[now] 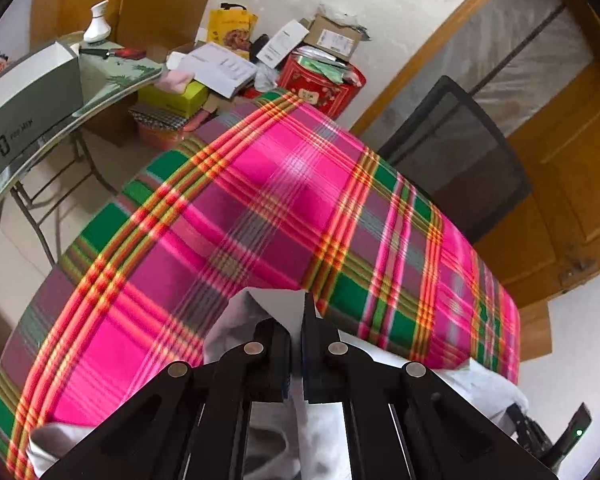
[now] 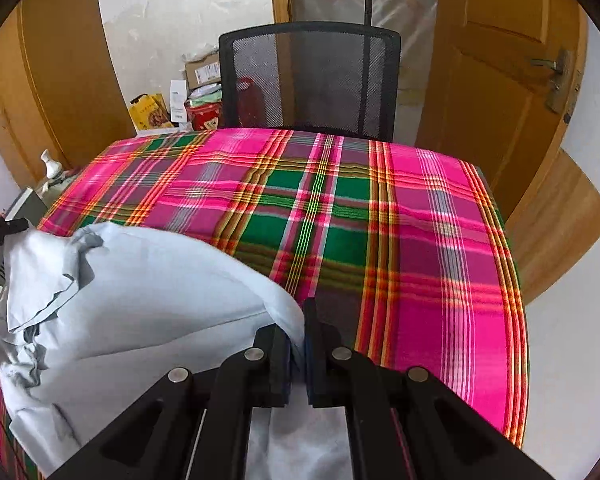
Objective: Fold clothes
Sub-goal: 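Lower the held shirt edge onto the plaid cloth with both grippers, then open both grippers and release the shirt so it lies spread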
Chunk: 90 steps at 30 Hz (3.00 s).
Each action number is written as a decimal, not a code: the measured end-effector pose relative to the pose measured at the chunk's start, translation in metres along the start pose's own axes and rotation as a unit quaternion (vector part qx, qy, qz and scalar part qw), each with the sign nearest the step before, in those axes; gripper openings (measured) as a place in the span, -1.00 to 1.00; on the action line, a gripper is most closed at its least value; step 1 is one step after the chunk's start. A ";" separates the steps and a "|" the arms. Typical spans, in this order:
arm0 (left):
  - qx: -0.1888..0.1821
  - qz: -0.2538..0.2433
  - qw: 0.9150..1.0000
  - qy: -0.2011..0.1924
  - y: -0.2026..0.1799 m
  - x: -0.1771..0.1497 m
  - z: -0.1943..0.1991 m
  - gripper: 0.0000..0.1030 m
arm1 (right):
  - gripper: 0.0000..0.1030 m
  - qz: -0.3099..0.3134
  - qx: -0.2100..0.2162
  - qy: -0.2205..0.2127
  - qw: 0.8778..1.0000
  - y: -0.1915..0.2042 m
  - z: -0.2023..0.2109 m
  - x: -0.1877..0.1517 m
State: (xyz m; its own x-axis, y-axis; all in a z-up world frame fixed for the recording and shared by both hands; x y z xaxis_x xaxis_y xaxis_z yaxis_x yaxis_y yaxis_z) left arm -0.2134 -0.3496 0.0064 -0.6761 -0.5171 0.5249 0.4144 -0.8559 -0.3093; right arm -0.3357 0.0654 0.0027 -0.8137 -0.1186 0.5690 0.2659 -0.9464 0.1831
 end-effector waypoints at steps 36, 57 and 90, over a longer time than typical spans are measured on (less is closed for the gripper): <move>0.062 -0.024 0.997 0.044 0.021 0.016 -0.037 -0.59 | -0.27 -0.034 0.022 0.065 0.997 -0.038 0.002 -0.004; 0.013 -0.125 0.991 0.049 -0.055 -0.040 0.004 -0.42 | -0.81 0.041 0.013 0.057 0.997 -0.047 0.010 -0.067; 0.021 -0.173 0.979 0.104 -0.076 -0.053 -0.045 -0.39 | -0.84 -0.014 -0.120 0.006 0.993 -0.118 -0.031 0.009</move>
State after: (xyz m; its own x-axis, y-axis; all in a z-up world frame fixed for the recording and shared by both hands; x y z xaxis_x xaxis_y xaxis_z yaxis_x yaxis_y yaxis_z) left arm -0.2365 -0.2571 -0.0335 -0.8886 -0.1896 0.4177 0.1593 -0.9815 -0.1066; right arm -0.3906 0.1669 -0.0381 -0.8260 -0.0939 0.5558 0.1136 -0.9935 0.0010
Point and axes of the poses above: each gripper's, at about its wrist camera, not at the fingertips, and z roughly against the way its jaws point, y to its left, x to its top, the point moved 6 cm from there along -z, roughly the way its jaws point, and after that the axes turned 15 degrees about -z, right-handed, at the moved point
